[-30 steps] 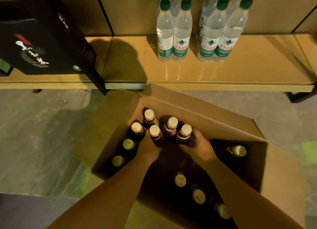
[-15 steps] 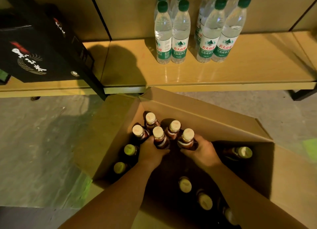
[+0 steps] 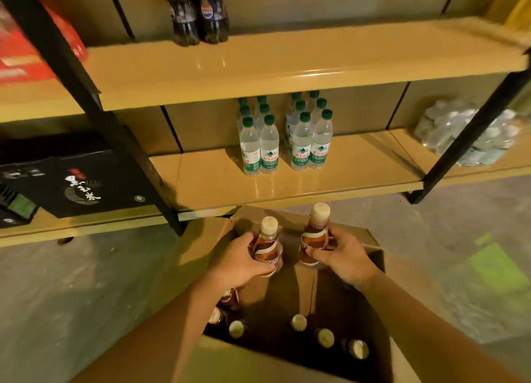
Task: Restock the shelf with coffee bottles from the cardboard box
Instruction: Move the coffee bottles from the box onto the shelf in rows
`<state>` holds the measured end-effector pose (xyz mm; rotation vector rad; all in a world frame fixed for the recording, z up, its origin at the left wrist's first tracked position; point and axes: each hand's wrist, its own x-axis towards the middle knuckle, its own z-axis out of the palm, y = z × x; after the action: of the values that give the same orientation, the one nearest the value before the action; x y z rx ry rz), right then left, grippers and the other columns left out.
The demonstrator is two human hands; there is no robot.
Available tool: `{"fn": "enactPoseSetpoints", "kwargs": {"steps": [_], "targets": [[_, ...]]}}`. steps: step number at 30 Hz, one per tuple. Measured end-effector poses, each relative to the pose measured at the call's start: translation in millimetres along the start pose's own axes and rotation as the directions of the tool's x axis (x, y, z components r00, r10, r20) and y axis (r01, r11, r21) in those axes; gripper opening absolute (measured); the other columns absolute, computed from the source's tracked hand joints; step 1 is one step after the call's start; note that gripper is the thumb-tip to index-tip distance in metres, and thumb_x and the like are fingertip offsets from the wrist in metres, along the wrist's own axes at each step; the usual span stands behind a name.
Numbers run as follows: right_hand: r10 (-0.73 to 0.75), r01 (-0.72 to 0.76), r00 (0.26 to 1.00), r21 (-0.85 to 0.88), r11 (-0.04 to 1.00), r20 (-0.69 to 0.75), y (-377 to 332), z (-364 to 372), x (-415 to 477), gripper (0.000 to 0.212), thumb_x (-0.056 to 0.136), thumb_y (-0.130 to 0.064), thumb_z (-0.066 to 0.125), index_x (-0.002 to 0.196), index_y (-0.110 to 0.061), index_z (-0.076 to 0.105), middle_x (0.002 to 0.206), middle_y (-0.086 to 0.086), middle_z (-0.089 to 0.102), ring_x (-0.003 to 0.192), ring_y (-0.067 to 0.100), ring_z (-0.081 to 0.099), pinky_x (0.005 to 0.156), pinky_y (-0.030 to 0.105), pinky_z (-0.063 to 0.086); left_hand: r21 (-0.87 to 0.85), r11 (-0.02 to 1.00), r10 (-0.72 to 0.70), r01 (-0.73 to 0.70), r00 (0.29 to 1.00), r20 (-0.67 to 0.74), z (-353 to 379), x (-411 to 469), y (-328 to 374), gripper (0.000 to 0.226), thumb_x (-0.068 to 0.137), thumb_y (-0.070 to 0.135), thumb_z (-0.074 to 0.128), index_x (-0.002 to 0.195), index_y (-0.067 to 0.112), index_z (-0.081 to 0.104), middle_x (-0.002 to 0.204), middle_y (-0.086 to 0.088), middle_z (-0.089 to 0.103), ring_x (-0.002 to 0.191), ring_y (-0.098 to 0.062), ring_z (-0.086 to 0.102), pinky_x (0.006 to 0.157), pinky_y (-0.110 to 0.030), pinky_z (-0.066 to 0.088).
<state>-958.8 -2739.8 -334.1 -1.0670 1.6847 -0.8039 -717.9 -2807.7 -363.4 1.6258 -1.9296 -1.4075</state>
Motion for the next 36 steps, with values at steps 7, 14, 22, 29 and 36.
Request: {"fn": "enactPoseSetpoints", "kwargs": {"steps": [7, 14, 22, 29, 36], "targets": [[-0.164, 0.163, 0.984, -0.017, 0.986, -0.072, -78, -65, -39, 0.041, 0.085, -0.017, 0.08, 0.115, -0.035, 0.058, 0.11, -0.016, 0.066, 0.102, 0.001, 0.061, 0.087, 0.021, 0.047, -0.052, 0.979, 0.193, -0.196, 0.98, -0.055, -35, -18, 105, 0.053, 0.074, 0.015, 0.09, 0.117, 0.028, 0.063, 0.112, 0.012, 0.072, 0.103, 0.003, 0.066, 0.091, -0.017, 0.049], [-0.326, 0.325, 0.935, -0.032, 0.945, -0.138, -129, -174, -79, 0.045, 0.087, -0.017, 0.077, 0.123, -0.032, 0.055, 0.111, -0.014, 0.067, 0.103, 0.005, 0.064, 0.085, 0.021, 0.05, -0.071, 0.927, 0.357, -0.369, 0.923, -0.142, -20, -39, 240, 0.05, 0.076, 0.019, 0.089, 0.112, 0.038, 0.059, 0.112, 0.017, 0.069, 0.106, 0.001, 0.064, 0.098, -0.028, 0.048], [-0.413, 0.397, 0.888, -0.118, 0.91, -0.199, -125, -335, -132, 0.05, 0.084, -0.02, 0.081, 0.124, -0.032, 0.052, 0.117, -0.008, 0.066, 0.11, 0.014, 0.062, 0.097, 0.037, 0.052, -0.091, 0.871, 0.457, -0.483, 0.864, -0.211, 70, -54, 381, 0.044, 0.075, 0.02, 0.089, 0.109, 0.032, 0.063, 0.111, 0.009, 0.073, 0.105, -0.008, 0.069, 0.1, -0.038, 0.054], [-0.418, 0.413, 0.865, -0.081, 0.907, -0.277, -104, -477, -163, 0.046, 0.085, -0.015, 0.079, 0.114, -0.039, 0.052, 0.116, -0.007, 0.066, 0.105, 0.012, 0.063, 0.08, 0.024, 0.053, -0.136, 0.823, 0.524, -0.551, 0.83, -0.191, 155, -45, 499, 0.04, 0.078, 0.024, 0.087, 0.109, 0.032, 0.064, 0.107, 0.009, 0.073, 0.103, -0.007, 0.068, 0.084, -0.024, 0.053], [-0.411, 0.401, 0.826, -0.111, 0.909, -0.386, -76, -622, -156, 0.041, 0.086, -0.011, 0.078, 0.107, -0.038, 0.056, 0.108, -0.007, 0.07, 0.103, 0.013, 0.067, 0.075, 0.02, 0.053, -0.115, 0.768, 0.617, -0.63, 0.776, -0.133, 235, 7, 621, 0.041, 0.076, 0.024, 0.089, 0.11, 0.031, 0.066, 0.108, 0.009, 0.074, 0.104, -0.006, 0.068, 0.087, -0.026, 0.054]]}}
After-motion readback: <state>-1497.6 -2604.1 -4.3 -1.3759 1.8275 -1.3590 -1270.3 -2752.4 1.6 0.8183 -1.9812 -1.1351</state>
